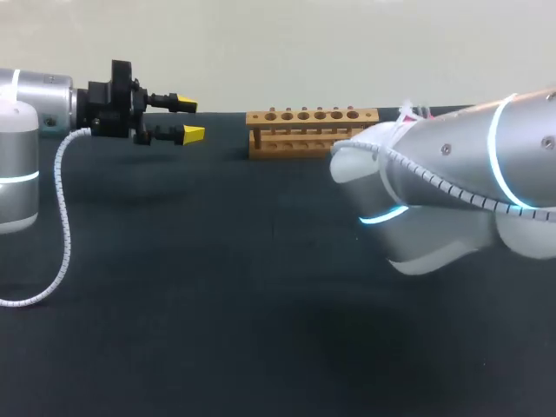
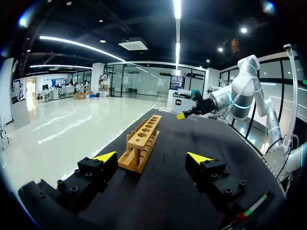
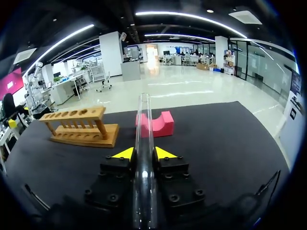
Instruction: Grasp the test tube, adjust it, and insert it.
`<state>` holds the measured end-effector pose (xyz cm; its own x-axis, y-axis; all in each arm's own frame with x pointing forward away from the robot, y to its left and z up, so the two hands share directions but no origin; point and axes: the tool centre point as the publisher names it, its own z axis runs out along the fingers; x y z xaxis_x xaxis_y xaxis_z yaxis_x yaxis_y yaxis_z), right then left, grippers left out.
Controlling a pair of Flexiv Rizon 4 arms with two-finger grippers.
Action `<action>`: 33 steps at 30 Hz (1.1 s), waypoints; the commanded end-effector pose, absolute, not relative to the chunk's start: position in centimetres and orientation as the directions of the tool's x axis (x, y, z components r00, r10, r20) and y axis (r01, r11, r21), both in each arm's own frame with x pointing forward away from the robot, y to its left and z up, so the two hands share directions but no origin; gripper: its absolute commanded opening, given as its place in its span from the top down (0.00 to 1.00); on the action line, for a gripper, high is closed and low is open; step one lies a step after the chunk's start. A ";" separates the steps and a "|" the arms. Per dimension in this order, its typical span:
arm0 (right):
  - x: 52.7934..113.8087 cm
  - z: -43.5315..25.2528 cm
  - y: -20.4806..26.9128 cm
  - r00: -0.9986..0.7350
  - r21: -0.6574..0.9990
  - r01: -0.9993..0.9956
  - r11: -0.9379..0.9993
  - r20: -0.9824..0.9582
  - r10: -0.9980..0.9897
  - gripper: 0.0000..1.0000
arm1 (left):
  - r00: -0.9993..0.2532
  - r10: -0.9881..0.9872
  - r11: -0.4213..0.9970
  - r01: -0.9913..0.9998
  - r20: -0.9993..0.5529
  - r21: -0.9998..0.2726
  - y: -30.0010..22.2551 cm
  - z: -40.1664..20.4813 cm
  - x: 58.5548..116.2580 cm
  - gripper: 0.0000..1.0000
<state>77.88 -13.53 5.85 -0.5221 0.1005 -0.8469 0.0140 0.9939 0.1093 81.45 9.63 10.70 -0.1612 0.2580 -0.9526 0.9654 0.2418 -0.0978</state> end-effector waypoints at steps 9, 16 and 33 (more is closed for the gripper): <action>76.4 9.8 -9.1 -0.543 0.093 -0.010 0.996 -0.837 0.073 1.00 | -0.157 0.255 0.243 0.965 -0.954 -0.094 9.7 10.6 81.3 0.00; 76.6 10.0 -7.7 -0.563 0.120 -0.027 0.992 -0.822 0.084 1.00 | -0.157 0.255 0.243 0.965 -0.954 -0.094 9.7 10.6 81.3 0.00; 76.6 10.0 -7.7 -0.563 0.120 -0.027 0.992 -0.822 0.084 1.00 | -0.157 0.255 0.243 0.965 -0.954 -0.094 9.7 10.6 81.3 0.00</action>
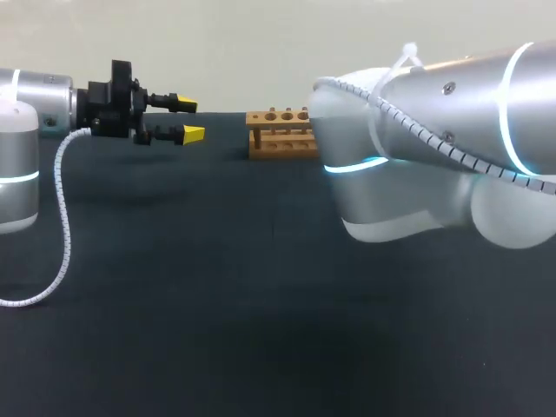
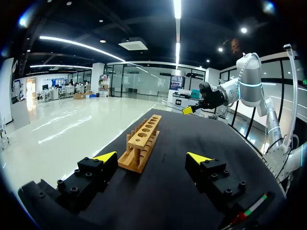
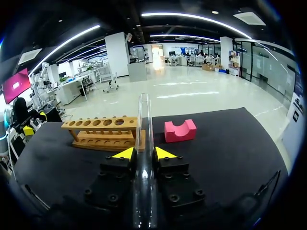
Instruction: Grasp the test tube, adjust it, and insert it.
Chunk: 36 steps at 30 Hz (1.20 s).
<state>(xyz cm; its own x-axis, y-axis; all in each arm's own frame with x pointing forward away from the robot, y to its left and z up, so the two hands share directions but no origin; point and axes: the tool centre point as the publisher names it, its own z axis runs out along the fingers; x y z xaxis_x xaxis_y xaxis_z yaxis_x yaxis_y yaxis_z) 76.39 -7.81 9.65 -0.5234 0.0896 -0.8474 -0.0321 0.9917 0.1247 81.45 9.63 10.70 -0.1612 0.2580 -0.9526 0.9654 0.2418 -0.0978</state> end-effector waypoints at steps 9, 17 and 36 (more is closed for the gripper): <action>76.7 10.2 -7.3 -0.557 0.120 -0.022 0.993 -0.826 0.087 1.00 | -0.157 0.255 0.243 0.965 -0.954 -0.094 9.7 10.6 81.3 0.00; 77.8 11.0 -4.2 -0.519 0.079 -0.016 0.997 -0.853 0.059 1.00 | -0.157 0.255 0.243 0.965 -0.954 -0.094 9.7 10.6 81.3 0.00; 80.2 9.6 2.0 -0.526 -0.074 0.084 0.994 -0.851 -0.019 1.00 | -0.157 0.255 0.243 0.965 -0.954 -0.094 9.7 10.6 81.3 0.00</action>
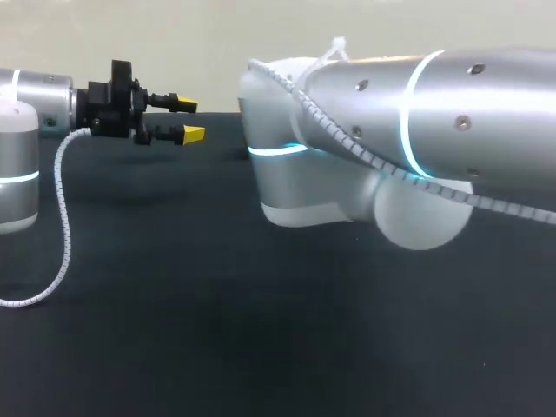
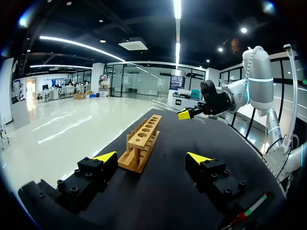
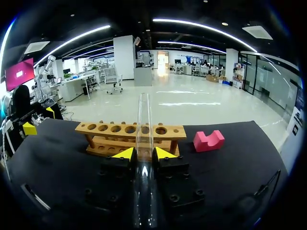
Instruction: Grasp the test tube, adjust it, and insert it.
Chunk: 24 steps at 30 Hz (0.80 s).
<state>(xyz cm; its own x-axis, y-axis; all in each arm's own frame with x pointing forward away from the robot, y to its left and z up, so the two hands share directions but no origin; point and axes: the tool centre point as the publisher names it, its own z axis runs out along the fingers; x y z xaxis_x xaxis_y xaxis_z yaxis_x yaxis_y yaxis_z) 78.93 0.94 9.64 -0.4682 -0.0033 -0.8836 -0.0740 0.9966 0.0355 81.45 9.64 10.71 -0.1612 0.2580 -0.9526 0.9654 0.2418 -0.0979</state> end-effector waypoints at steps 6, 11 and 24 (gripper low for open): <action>81.1 9.2 2.9 -0.523 -0.094 0.094 0.991 -0.852 -0.032 1.00 | -0.157 0.255 0.243 0.965 -0.954 -0.094 9.7 10.6 81.3 0.00; 81.8 8.7 3.1 -0.530 -0.086 0.100 0.991 -0.848 -0.020 1.00 | -0.157 0.255 0.243 0.965 -0.954 -0.094 9.7 10.6 81.3 0.00; 82.7 7.8 3.4 -0.582 -0.096 0.109 0.989 -0.813 -0.014 1.00 | -0.157 0.255 0.243 0.965 -0.954 -0.094 9.7 10.6 81.3 0.00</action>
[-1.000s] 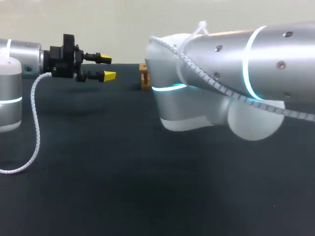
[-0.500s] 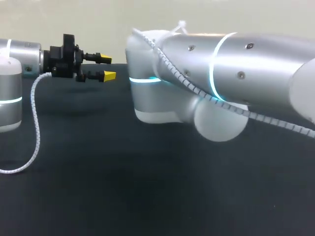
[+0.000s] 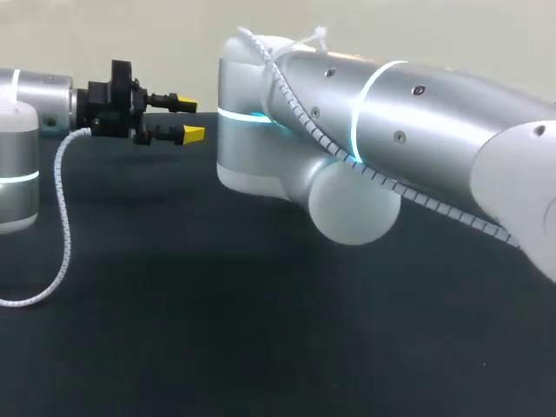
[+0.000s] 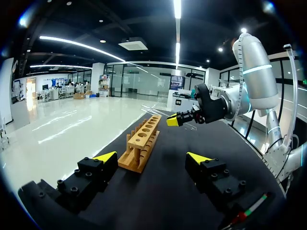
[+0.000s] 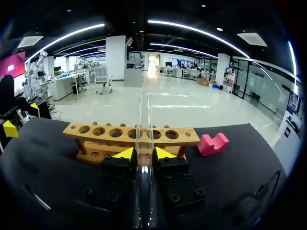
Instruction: Grasp the test tube, adjust it, and insert it.
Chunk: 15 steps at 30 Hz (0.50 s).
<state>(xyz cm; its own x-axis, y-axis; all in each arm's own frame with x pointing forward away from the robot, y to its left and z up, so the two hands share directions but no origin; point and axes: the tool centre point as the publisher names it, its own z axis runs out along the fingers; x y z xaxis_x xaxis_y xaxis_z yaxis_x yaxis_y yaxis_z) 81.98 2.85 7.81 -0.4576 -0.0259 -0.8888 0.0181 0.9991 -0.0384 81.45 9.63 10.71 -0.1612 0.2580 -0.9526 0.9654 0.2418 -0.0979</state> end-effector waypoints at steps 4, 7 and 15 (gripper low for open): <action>82.8 7.4 3.4 -0.596 -0.092 0.106 0.990 -0.803 -0.011 1.00 | -0.157 0.255 0.243 0.965 -0.954 -0.094 9.7 10.6 81.3 0.00; 82.7 7.1 3.3 -0.608 -0.090 0.103 0.991 -0.794 -0.009 1.00 | -0.157 0.255 0.243 0.965 -0.954 -0.094 9.7 10.6 81.3 0.00; 82.5 6.2 3.2 -0.651 -0.088 0.081 0.993 -0.759 -0.014 1.00 | -0.157 0.255 0.243 0.965 -0.954 -0.094 9.7 10.6 81.3 0.00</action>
